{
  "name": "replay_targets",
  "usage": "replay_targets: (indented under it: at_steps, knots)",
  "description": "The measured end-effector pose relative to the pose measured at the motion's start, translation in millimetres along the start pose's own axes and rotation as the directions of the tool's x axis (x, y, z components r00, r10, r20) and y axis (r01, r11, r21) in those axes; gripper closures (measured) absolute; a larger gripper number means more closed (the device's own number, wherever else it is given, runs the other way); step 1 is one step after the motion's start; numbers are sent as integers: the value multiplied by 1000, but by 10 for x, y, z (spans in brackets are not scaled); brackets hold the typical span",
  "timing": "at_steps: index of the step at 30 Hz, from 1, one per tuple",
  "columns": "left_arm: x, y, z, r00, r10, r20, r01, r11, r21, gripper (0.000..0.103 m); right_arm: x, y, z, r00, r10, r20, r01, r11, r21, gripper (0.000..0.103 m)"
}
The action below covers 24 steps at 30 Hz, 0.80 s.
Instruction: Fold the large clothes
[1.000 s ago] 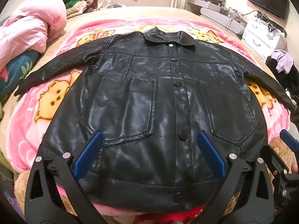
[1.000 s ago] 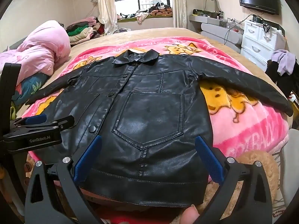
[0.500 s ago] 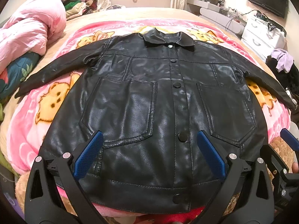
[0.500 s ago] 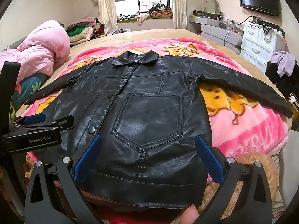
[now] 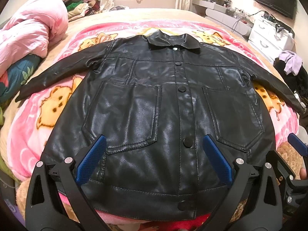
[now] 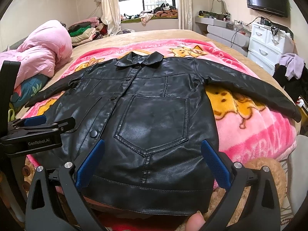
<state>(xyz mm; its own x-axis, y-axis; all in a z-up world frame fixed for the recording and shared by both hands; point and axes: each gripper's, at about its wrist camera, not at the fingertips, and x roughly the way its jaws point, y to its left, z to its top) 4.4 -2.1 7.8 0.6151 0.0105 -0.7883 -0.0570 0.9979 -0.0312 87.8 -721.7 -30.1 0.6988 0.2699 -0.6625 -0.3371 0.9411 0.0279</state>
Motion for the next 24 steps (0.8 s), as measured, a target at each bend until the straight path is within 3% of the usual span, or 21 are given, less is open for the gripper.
replay_targets:
  at_steps: [24]
  knots:
    - [12,6,40,1000,-10,-4,10,1000,5,9,46,-24,75,1000,-1,1,1,1000,-2,4]
